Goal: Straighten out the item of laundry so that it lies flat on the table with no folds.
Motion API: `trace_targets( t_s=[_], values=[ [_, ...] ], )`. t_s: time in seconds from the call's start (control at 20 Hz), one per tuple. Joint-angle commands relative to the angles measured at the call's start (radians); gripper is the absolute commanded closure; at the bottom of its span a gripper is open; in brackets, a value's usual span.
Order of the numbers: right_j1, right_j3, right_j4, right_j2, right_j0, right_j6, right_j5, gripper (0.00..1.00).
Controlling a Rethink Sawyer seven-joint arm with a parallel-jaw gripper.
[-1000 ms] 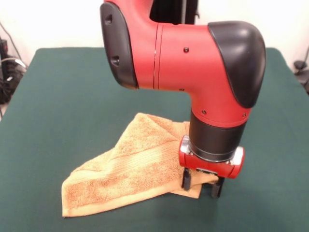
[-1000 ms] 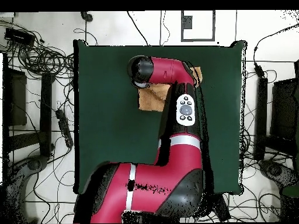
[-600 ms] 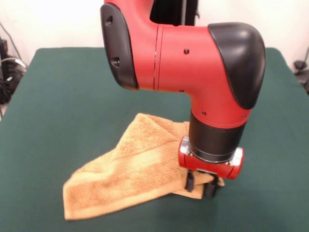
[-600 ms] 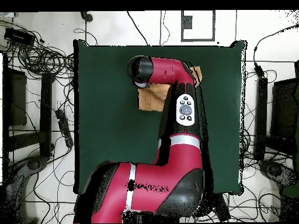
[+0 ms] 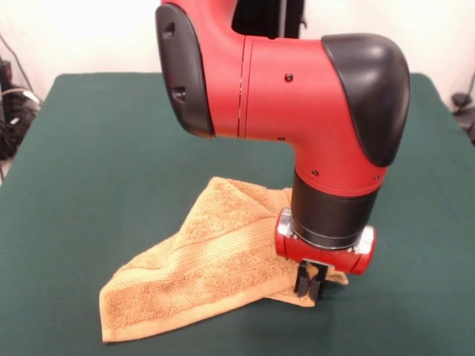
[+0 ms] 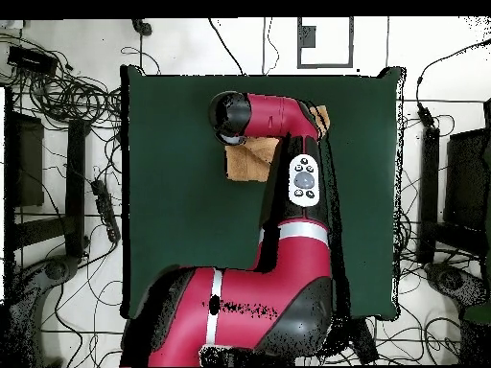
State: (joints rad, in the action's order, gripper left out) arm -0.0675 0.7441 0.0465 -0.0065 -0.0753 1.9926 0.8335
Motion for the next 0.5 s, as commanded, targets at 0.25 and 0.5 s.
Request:
trace_targets(
  t_s=[0.25,0.5],
  values=[
    [0.035,0.091,0.008,0.047,0.073,0.093,0.03,1.0],
    [-0.074,0.066,-0.018,0.03,0.065,0.068,0.209,1.0]
  ],
)
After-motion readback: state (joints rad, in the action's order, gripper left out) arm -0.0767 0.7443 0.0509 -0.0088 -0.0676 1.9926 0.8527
